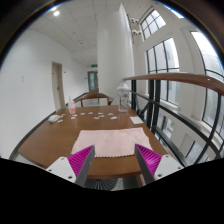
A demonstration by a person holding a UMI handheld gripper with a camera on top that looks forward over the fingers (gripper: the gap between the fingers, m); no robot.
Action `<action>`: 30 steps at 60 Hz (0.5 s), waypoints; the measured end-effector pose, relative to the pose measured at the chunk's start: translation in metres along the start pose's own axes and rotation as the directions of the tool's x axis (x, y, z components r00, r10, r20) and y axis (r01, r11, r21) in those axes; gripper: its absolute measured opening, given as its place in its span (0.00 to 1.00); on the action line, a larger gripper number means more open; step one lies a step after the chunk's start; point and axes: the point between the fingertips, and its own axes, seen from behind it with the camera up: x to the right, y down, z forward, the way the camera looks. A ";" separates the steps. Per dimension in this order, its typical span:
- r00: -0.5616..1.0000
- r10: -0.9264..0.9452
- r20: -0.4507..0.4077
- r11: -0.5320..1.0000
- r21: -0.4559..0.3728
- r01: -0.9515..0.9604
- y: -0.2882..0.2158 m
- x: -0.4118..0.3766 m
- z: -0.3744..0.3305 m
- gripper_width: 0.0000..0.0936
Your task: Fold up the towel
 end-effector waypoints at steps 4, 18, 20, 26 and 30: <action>1.000 0.013 0.003 1.000 -0.013 -0.013 0.005 -0.009 0.000 0.89; 0.994 -0.035 0.100 0.995 -0.086 0.044 0.011 -0.069 0.041 0.86; 0.992 -0.036 0.121 0.994 -0.100 0.049 0.011 -0.082 0.050 0.85; 0.984 -0.044 0.173 0.987 -0.145 0.070 0.018 -0.127 0.087 0.83; 0.981 -0.083 0.175 0.980 -0.166 0.112 0.019 -0.141 0.116 0.78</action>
